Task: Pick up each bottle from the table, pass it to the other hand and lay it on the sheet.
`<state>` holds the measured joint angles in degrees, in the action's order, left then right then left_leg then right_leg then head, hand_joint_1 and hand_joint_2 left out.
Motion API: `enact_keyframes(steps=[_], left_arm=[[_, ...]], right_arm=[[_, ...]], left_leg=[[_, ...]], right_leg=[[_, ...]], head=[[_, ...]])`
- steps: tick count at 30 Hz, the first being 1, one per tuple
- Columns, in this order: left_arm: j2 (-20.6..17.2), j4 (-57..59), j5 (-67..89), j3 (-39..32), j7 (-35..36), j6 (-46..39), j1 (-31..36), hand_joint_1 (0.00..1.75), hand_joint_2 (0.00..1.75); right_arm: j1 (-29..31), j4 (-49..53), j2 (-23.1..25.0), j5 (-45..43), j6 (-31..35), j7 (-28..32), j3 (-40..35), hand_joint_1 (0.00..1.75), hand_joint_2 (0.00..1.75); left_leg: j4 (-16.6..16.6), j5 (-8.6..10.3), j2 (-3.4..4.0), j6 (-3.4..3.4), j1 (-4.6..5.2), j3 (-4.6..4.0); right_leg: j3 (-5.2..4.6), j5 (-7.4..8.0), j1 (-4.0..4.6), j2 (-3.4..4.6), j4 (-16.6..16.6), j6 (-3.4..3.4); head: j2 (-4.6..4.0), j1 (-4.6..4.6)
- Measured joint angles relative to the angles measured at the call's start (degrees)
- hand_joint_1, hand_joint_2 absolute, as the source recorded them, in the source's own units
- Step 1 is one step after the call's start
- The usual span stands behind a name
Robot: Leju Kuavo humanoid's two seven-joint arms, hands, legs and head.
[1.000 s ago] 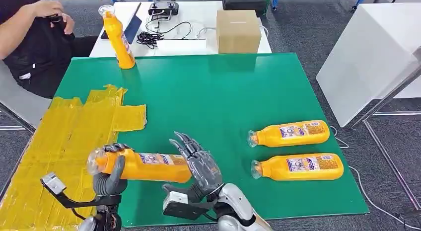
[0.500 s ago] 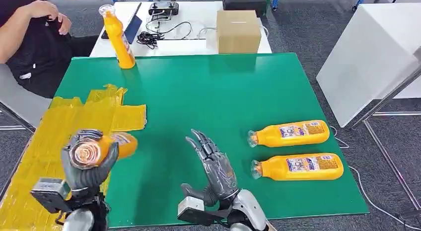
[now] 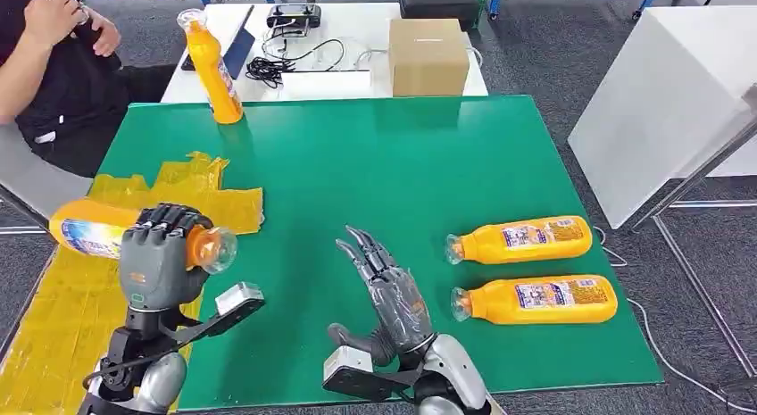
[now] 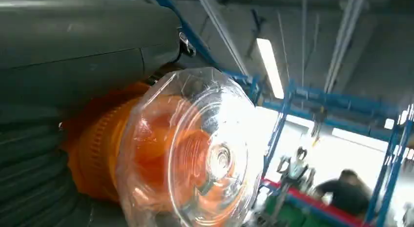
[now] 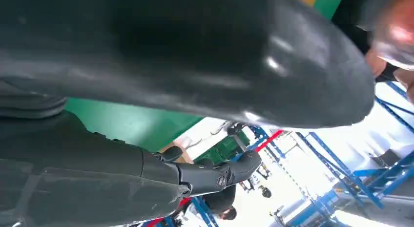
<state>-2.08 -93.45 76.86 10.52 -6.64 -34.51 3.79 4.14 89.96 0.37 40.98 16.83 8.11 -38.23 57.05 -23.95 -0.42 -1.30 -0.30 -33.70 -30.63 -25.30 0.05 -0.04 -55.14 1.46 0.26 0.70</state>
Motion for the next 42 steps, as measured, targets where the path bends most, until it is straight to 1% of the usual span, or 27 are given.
enact_keyframes(steps=[4, 8, 12, 16, 17, 18, 21, 28, 33, 37, 38, 40, 42], left_arm=[[-2.1, 7.91, 3.78, 2.6, 2.45, 3.95, 2.42, 1.75, 1.75], [-3.32, 15.7, 4.71, 4.78, 3.69, 6.53, 3.78, 1.75, 1.75], [-4.02, 20.29, 4.82, 5.88, 3.82, 7.1, 4.58, 1.75, 1.75], [-4.41, 22.38, 4.82, 6.38, 3.89, 7.25, 5.04, 1.75, 1.75], [-4.5, 22.64, 4.71, 6.4, 4.06, 7.78, 5.15, 1.55, 1.75], [-4.57, 22.98, 4.39, 6.45, 4.24, 8.49, 5.26, 0.0, 0.0], [-4.76, 24.08, 2.1, 6.55, 3.98, 10.05, 5.58, 0.0, 0.0], [-5.48, 24.65, -2.66, 6.38, 1.92, 10.24, 5.63, 0.0, 0.0], [-5.48, 22.33, -6.98, 4.41, -0.16, 6.72, 4.4, 0.0, 0.0], [-5.22, 18.22, -12.6, 1.92, -3.65, 3.36, 1.86, 0.0, 0.0], [-4.94, 16.86, -16.2, 1.18, -5.63, 3.32, 1.12, 0.0, 0.0], [-4.04, 13.58, -28.36, -0.64, -11.77, 3.36, -0.73, 0.0, 0.0], [-2.84, 10.22, -34.61, -2.89, -14.65, 3.91, -2.12, 0.0, 0.0]], right_arm=[[1.11, 0.0, 0.15, -0.37, -1.55, -0.59, -0.04, 0.0, 0.0], [1.66, 0.0, 0.42, -0.48, -2.34, -0.83, -0.07, 0.0, 0.0], [1.91, 0.0, 0.55, -0.61, -2.45, -0.9, -0.09, 0.0, 0.0], [1.96, 0.0, 0.57, -0.61, -2.45, -0.92, -0.09, 0.0, 0.0], [1.97, 0.0, 0.57, -0.61, -2.45, -0.92, -0.09, 0.0, 0.0], [1.98, 0.0, 0.57, -0.61, -2.47, -0.92, -0.09, 0.0, 0.0], [1.97, 0.0, 0.57, -0.61, -2.6, -1.29, -0.09, 0.0, 0.0], [1.96, 0.0, 0.55, 0.43, -3.26, -2.05, -0.09, 0.0, 0.0], [1.25, 0.64, -0.15, 2.06, -1.79, -2.64, 0.63, 0.0, 0.0], [-0.98, 3.23, -1.88, 5.35, 1.11, -2.69, 2.58, 0.0, 0.0], [-1.7, 4.02, -2.47, 6.1, 1.56, -2.71, 3.26, 0.0, 0.0], [-3.94, 5.93, -3.89, 7.46, 2.41, -2.84, 4.83, 0.0, 0.0], [-6.3, 7.81, -5.42, 8.0, 2.78, -2.58, 6.74, 0.0, 0.0]], left_leg=[[0.0, 0.0, 0.01, 0.0, 0.0, 0.0], [0.0, 0.0, 0.04, 0.0, 0.0, -0.02], [0.0, 0.0, 0.03, 0.0, 0.0, -0.04], [0.0, 0.0, 0.02, 0.0, 0.0, -0.04], [0.0, 0.0, 0.02, 0.0, 0.0, -0.04], [0.0, 0.0, 0.02, 0.0, 0.0, -0.04], [0.0, 0.0, 0.02, 0.0, 0.0, -0.04], [0.0, 0.0, 0.01, 0.0, 0.0, -0.04], [0.0, -0.01, 0.01, 0.0, 0.01, -0.04], [0.0, -0.02, -0.01, 0.01, 0.02, -0.04], [0.0, -0.02, -0.01, 0.01, 0.02, -0.04], [0.0, -0.03, -0.02, 0.01, 0.02, -0.05], [0.0, -0.04, -0.07, 0.01, 0.04, -0.08]], right_leg=[[0.0, 0.0, 0.0, 0.0, 0.0, 0.0], [-0.01, 0.0, 0.0, 0.0, 0.0, 0.0], [-0.03, 0.0, 0.0, 0.0, 0.0, 0.0], [-0.03, 0.0, 0.0, 0.0, 0.0, 0.0], [-0.02, 0.0, 0.0, 0.0, 0.0, 0.0], [-0.02, 0.0, 0.0, 0.0, 0.0, 0.0], [-0.02, 0.0, 0.0, 0.0, 0.0, 0.0], [-0.01, 0.0, 0.0, 0.0, -0.01, 0.0], [-0.02, 0.0, 0.0, 0.0, -0.01, 0.0], [-0.03, -0.01, -0.01, 0.0, 0.0, 0.0], [-0.03, -0.01, -0.02, 0.0, 0.0, 0.0], [-0.05, -0.01, -0.05, 0.0, 0.01, 0.01], [-0.04, -0.02, -0.06, -0.02, 0.01, 0.01]], head=[[0.0, -0.02], [0.0, 0.0], [0.0, 0.0], [0.0, 0.0], [0.0, 0.0], [0.0, 0.0], [0.0, 0.0], [0.0, -0.02], [0.0, 0.02], [0.0, 0.02], [0.0, 0.0], [0.0, 0.0], [0.0, 0.02]])
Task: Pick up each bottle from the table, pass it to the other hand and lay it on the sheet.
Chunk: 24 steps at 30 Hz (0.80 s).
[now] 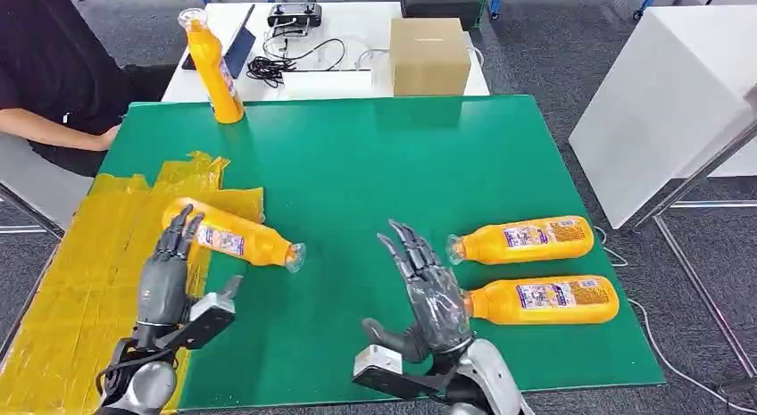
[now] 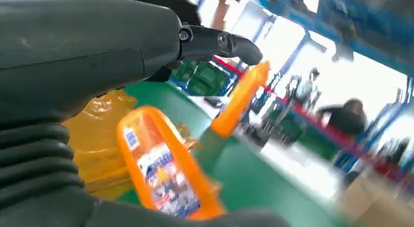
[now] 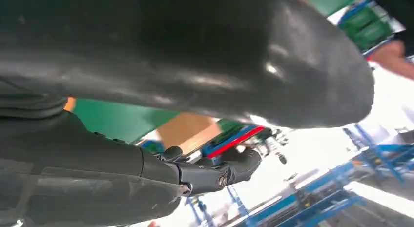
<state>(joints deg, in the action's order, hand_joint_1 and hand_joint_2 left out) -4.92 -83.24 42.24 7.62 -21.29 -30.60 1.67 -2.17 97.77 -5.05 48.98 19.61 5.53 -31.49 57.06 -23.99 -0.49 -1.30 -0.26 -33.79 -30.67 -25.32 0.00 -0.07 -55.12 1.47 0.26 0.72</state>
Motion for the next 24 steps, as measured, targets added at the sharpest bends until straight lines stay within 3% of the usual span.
enact_keyframes(steps=[1, 7, 11, 16, 24], left_arm=[[0.35, -1.34, -0.26, -1.08, -0.39, 0.17, -0.46, 0.0, 0.0], [2.19, -5.35, -10.51, -4.17, -3.43, 4.53, -1.86, 0.0, 0.0], [3.89, -10.45, -33.41, -9.12, -4.65, 18.9, -4.29, 0.0, 0.0], [6.89, -16.88, -47.94, -13.7, -3.78, 31.57, -9.52, 0.0, 0.0], [9.29, -21.28, -51.21, -15.16, -2.73, 35.77, -13.36, 0.0, 0.0]], right_arm=[[-0.79, 0.69, -0.59, 0.13, 0.0, 0.06, 0.91, 0.0, 1.75], [-3.85, 3.34, -2.32, 3.68, 0.24, -1.71, 3.12, 0.0, 1.75], [-9.55, 7.37, -6.36, 9.16, 3.61, -5.95, 4.06, 0.0, 1.75], [-16.1, 12.21, -12.05, 14.55, 7.58, -13.06, 5.52, 0.0, 1.75], [-19.78, 15.16, -16.56, 14.28, 7.61, -15.95, 8.56, 0.0, 1.75]], left_leg=[[0.0, -0.01, 0.02, 0.0, 0.0, -0.01], [0.0, 0.0, 0.01, 0.02, -0.01, 0.07], [-0.01, -0.02, 0.03, 0.02, -0.01, 0.03], [0.0, -0.18, 0.05, -0.09, 0.1, -0.03], [0.0, -0.17, 0.04, -0.12, 0.1, -0.01]], right_leg=[[-0.01, 0.0, -0.01, 0.01, 0.0, 0.0], [0.01, 0.01, 0.01, 0.0, 0.0, -0.01], [0.01, -0.01, 0.01, 0.01, 0.0, -0.01], [-0.07, -0.06, -0.06, 0.02, 0.01, 0.03], [-0.17, -0.05, -0.06, 0.02, 0.04, 0.02]], head=[[0.0, -0.02], [0.0, -0.02], [0.0, -0.04], [0.0, -0.07], [0.0, -0.04]])
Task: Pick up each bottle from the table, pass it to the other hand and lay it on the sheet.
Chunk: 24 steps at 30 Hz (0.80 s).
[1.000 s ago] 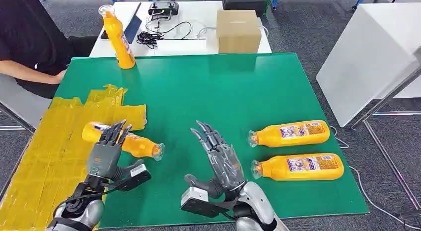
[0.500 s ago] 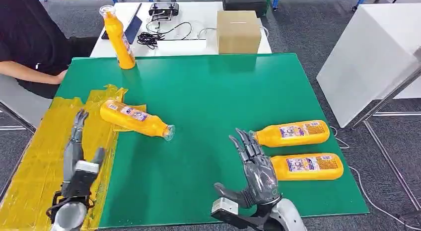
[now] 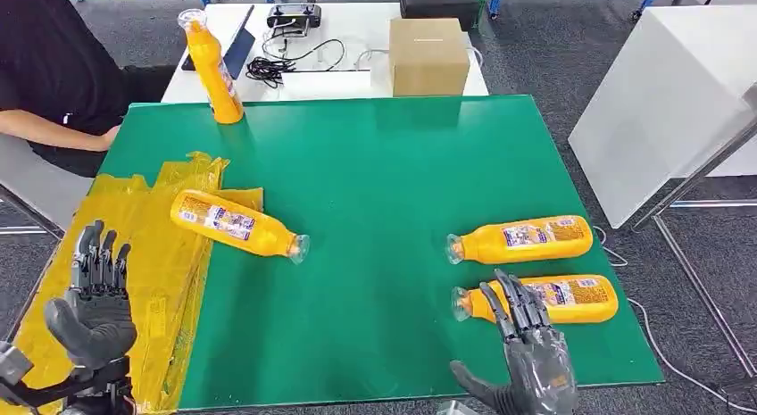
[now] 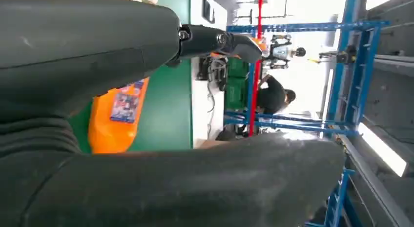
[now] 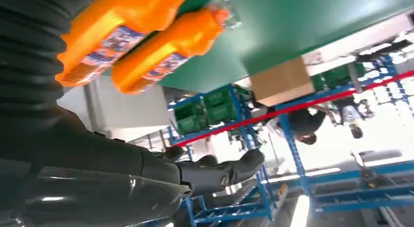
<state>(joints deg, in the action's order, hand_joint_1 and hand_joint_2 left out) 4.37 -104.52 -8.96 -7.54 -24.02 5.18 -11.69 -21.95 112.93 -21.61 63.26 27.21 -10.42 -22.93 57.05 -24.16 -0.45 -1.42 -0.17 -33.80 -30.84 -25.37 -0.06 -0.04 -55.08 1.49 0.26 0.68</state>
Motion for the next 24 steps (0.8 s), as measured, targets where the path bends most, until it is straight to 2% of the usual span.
enact_keyframes(steps=[8, 17, 18, 24], left_arm=[[0.57, -1.29, -0.04, 0.57, 1.14, 0.97, -1.2, 0.0, 0.0], [0.68, -1.42, -0.04, 0.66, 1.18, 0.97, -1.24, 0.0, 0.0], [0.68, -1.42, -0.04, 0.66, 1.2, 0.97, -1.24, 0.0, 1.75], [0.83, -1.42, -0.68, 0.68, 1.55, 1.03, -1.23, 0.0, 1.75]], right_arm=[[-2.83, 0.37, -0.42, -4.22, -4.33, 3.5, 11.83, 0.0, 1.75], [-3.7, 0.44, 0.04, -4.16, -4.57, 3.76, 15.09, 0.0, 1.75], [-3.7, 0.48, 0.08, -4.16, -4.57, 3.76, 15.15, 0.0, 1.75], [-3.75, 0.5, 0.35, -4.05, -6.39, 3.78, 16.73, 0.0, 1.75]], left_leg=[[0.0, 0.0, 0.03, 0.0, 0.0, 0.08], [0.0, 0.0, 0.02, 0.0, -0.01, 0.08], [0.0, 0.0, 0.02, 0.0, -0.01, 0.08], [0.0, 0.0, 0.01, 0.0, 0.0, 0.09]], right_leg=[[0.16, 0.01, 0.0, 0.0, 0.0, 0.01], [0.15, 0.01, 0.01, 0.0, 0.0, 0.0], [0.15, 0.01, 0.01, 0.0, 0.0, 0.0], [0.14, 0.01, 0.01, 0.0, 0.0, 0.0]], head=[[0.0, 0.0], [0.0, 0.02], [0.0, 0.0], [0.0, 0.0]])
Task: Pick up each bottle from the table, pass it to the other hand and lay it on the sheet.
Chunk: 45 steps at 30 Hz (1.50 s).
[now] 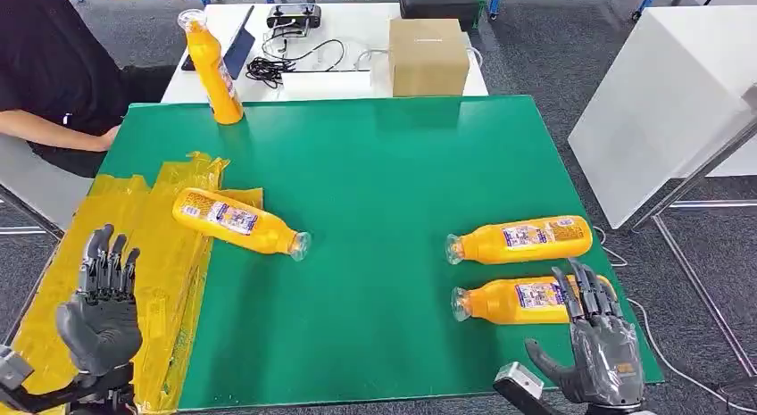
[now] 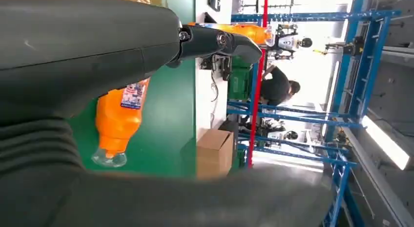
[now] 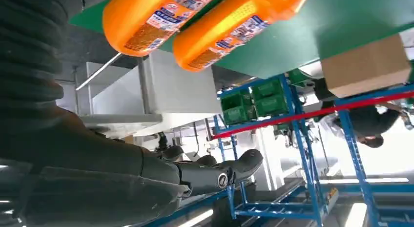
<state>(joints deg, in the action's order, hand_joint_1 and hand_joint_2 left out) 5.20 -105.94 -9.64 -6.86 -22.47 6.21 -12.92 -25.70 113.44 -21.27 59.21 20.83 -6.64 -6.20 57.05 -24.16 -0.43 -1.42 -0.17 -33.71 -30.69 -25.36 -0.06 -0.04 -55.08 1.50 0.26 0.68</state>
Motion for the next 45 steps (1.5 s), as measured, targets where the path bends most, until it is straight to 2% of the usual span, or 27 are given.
enact_keyframes(steps=[11, 14, 21, 30, 45], left_arm=[[0.0, 0.02, -1.35, 0.04, 2.97, 0.48, 0.26, 0.0, 1.75], [-0.04, 0.07, -1.75, 0.13, 3.23, 0.68, 0.53, 0.0, 1.75], [-0.24, 0.15, -2.29, 0.11, 3.65, 1.03, 0.8, 0.0, 1.75], [-0.55, 1.05, -3.17, 0.11, 3.93, 0.92, 2.04, 0.0, 1.75], [-0.77, 1.14, -3.63, 0.11, 3.12, 0.5, 2.5, 0.0, 1.75]], right_arm=[[0.88, -3.98, 2.58, -0.35, -12.97, 2.14, 13.96, 0.0, 1.75], [1.2, -7.15, 2.58, -0.06, -16.44, 4.62, 18.87, 0.0, 1.75], [2.17, -9.66, 2.97, 1.38, -20.56, 7.15, 25.37, 0.0, 1.75], [5.58, -12.35, 1.99, 1.35, -20.61, 7.3, 24.72, 0.0, 1.75], [11.77, -14.45, -1.31, -0.33, -19.32, 5.01, 15.03, 0.0, 1.75]], left_leg=[[0.01, 0.0, 0.0, 0.0, 0.0, -0.01], [0.01, 0.0, -0.04, 0.0, 0.01, -0.02], [0.01, -0.01, 0.0, 0.0, 0.0, -0.02], [0.0, 0.01, 0.0, -0.01, 0.0, -0.01], [0.01, 0.03, -0.02, -0.02, 0.0, -0.01]], right_leg=[[0.0, 0.0, 0.0, 0.0, 0.0, 0.0], [0.03, 0.0, 0.0, -0.01, 0.0, 0.0], [0.01, 0.0, 0.0, 0.0, 0.0, 0.0], [0.06, 0.01, 0.01, 0.0, 0.0, 0.0], [0.07, 0.01, 0.01, 0.0, 0.0, 0.01]], head=[[0.0, 0.0], [0.0, 0.02], [0.0, 0.0], [0.0, 0.0], [0.0, 0.0]])
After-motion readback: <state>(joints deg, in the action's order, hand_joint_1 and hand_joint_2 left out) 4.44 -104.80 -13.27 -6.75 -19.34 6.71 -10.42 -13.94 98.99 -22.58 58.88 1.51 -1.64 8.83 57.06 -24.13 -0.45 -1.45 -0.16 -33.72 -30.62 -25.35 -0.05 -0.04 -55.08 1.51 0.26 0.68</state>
